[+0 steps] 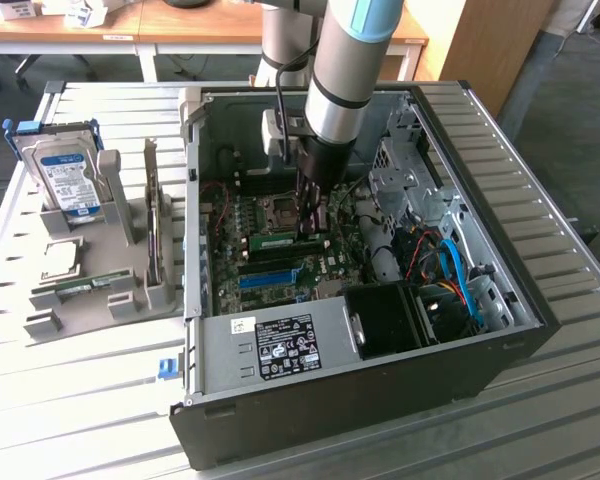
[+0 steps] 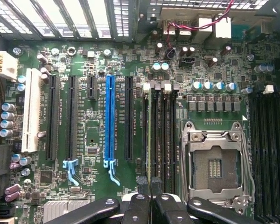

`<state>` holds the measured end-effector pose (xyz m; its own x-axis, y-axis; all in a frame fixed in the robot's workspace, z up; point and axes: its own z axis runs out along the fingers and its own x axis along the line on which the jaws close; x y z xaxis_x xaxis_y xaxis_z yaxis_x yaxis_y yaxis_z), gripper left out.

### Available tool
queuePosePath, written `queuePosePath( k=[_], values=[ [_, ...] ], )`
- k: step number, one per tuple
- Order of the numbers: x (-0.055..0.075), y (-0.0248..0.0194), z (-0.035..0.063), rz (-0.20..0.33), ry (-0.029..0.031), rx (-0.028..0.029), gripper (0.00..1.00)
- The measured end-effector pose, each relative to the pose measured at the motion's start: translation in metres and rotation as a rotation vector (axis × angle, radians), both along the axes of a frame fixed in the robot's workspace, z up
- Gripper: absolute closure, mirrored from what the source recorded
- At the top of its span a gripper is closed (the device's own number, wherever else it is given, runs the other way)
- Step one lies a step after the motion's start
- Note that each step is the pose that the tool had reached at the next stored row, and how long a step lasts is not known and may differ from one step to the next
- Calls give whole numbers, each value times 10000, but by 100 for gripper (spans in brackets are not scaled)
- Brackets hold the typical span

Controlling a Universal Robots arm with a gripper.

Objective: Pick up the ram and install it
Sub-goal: 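Insert the ram into the slot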

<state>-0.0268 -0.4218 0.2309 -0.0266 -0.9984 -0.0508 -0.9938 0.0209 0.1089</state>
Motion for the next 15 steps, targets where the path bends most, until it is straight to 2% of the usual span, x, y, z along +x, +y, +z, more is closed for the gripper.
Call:
queuePosePath(
  k=[7,15],
  values=[
    [0,0,0,-45,0,0,88],
    [0,0,0,137,0,-1,88]
  ],
)
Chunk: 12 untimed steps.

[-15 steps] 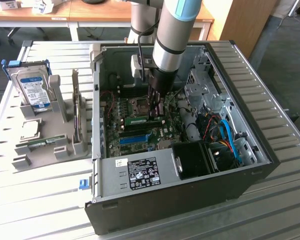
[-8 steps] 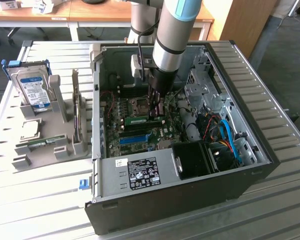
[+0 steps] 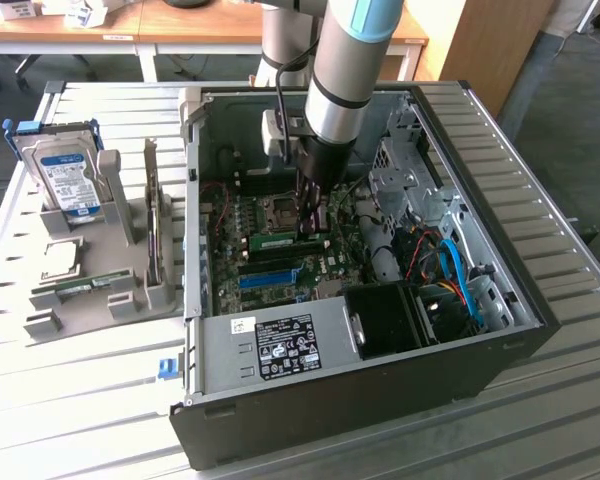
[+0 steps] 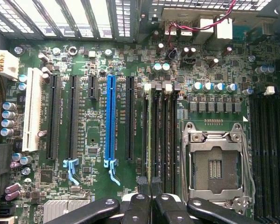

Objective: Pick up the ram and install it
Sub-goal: 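Insert the ram into the slot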

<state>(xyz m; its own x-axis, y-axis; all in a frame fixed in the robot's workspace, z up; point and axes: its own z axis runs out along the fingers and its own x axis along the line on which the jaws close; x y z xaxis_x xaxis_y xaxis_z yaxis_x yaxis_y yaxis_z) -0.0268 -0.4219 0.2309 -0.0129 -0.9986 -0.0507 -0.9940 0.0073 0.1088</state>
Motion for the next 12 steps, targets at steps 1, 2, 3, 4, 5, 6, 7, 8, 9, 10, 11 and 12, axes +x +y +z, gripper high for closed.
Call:
queuePosePath(
  k=[1,2,3,4,5,6,7,8,9,10,11,12],
  values=[
    [0,0,0,1,0,0,88],
    [0,0,0,1,0,0,88],
    [0,0,0,2,0,0,88],
    [-1,0,-2,2,1,-1,88],
    [-1,1,-5,2,0,1,88],
    [-1,0,-9,2,0,0,88],
    [-2,0,-12,2,0,0,88],
    [-2,0,-13,2,1,-1,88],
    [-2,0,-13,1,0,-1,88],
    [-2,0,-13,1,1,-2,88],
    [-2,0,-17,1,0,2,88],
    [-2,1,-23,2,-1,4,88]
  ],
)
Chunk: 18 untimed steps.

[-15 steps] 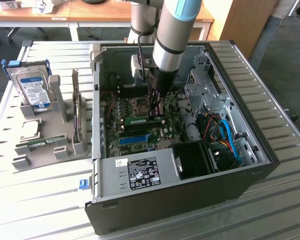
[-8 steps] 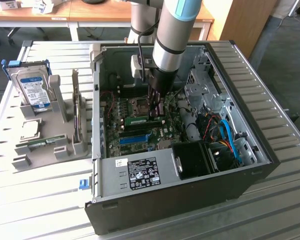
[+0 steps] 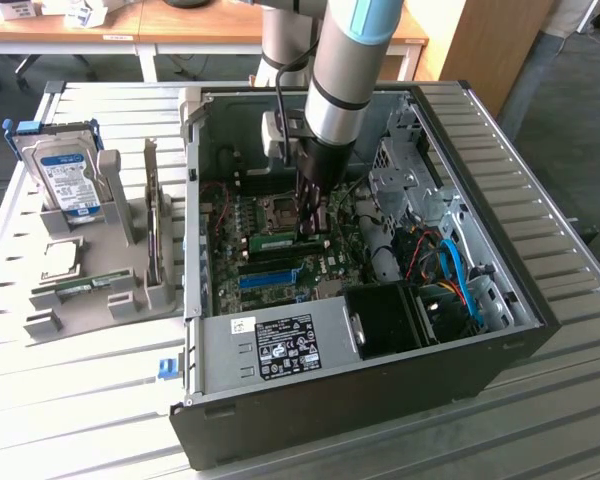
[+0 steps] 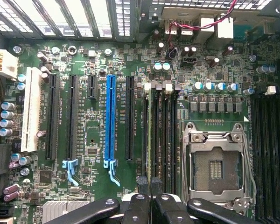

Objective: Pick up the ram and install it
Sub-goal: 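Insert the ram into the slot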

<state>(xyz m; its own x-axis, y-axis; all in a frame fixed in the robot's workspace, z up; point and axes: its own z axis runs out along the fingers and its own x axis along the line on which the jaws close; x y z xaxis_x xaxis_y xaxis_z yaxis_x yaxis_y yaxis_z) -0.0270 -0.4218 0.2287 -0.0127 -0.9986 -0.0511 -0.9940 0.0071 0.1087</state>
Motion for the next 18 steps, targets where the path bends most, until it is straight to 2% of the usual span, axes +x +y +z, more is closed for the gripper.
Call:
queuePosePath(
  k=[18],
  values=[
    [0,-1,-24,0,1,-4,88]
  ],
)
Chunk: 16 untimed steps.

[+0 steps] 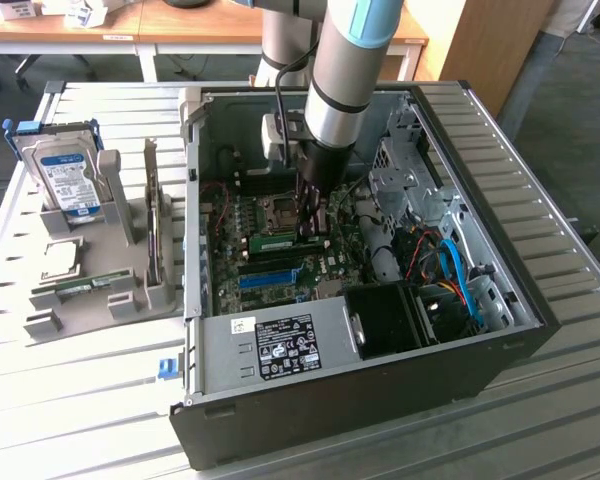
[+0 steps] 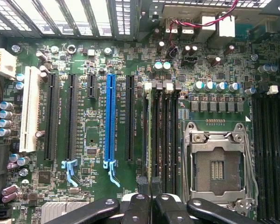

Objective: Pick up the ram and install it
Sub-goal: 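Insert the ram into the slot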

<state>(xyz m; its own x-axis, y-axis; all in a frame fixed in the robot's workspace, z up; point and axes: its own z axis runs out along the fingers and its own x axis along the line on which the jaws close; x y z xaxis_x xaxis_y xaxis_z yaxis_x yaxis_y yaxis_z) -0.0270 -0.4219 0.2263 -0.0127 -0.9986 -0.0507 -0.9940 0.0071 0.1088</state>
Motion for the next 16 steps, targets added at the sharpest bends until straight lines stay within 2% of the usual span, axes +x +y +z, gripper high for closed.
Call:
queuePosePath(
  k=[13,15,16],
  values=[
    [0,0,-24,0,1,-2,88],
    [1,5,-4,-2,-13,33,88],
    [0,3,30,-2,-9,20,88]
  ],
)
